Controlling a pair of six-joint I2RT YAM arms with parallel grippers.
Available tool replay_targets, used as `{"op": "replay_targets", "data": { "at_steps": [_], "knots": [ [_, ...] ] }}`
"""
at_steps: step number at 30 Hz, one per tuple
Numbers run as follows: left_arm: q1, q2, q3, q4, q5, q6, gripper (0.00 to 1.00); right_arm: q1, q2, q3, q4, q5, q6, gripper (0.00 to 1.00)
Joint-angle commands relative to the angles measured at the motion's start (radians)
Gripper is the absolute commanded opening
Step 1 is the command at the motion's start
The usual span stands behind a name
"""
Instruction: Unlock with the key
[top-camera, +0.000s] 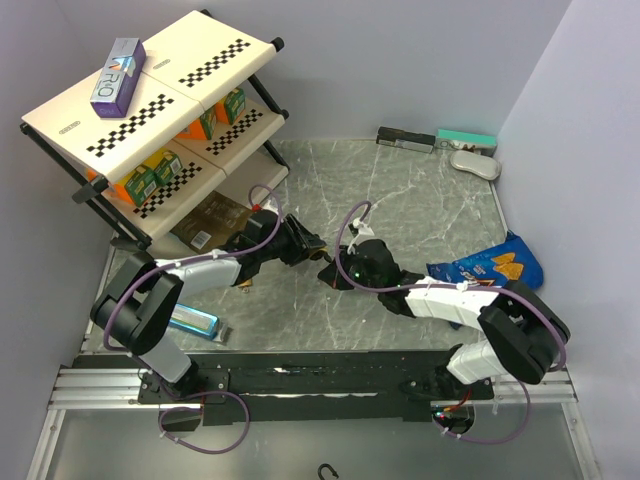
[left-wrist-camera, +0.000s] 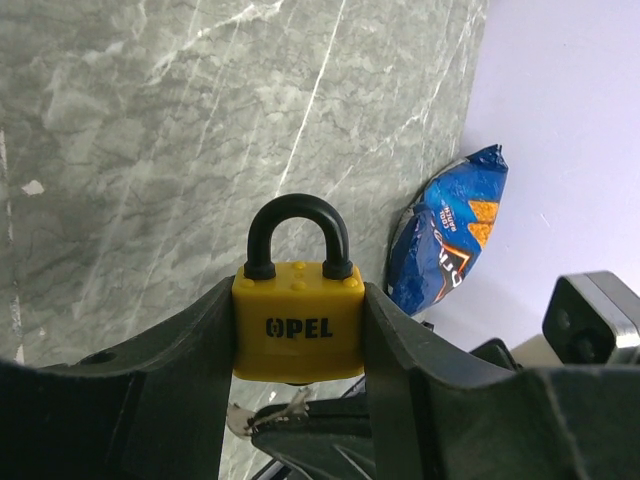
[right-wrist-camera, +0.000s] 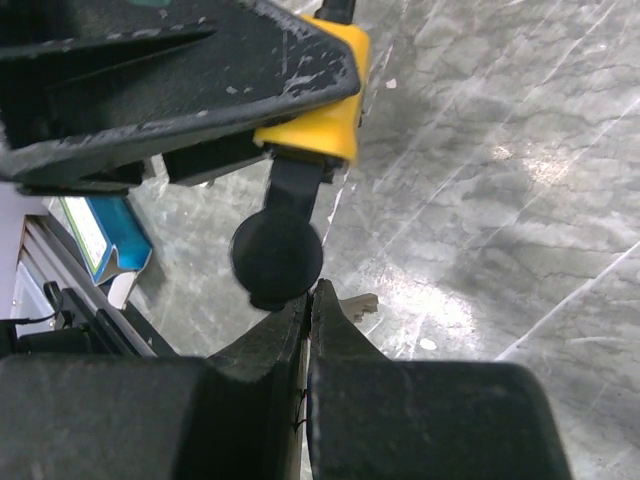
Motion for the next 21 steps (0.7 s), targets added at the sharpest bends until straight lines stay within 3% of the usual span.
{"op": "replay_targets", "data": {
  "at_steps": [1,21],
  "knots": [
    [-0.015,-0.057,0.015,0.069,-0.005,0.013,0.01,-0.014,0.022,0.05,0.035,-0.013,-0.005,0.0],
    [-0.051,-0.06,0.022,0.052,-0.023,0.033,0.01,-0.035,0.048,0.076,0.038,-0.001,-0.028,0.0]
  ]
}}
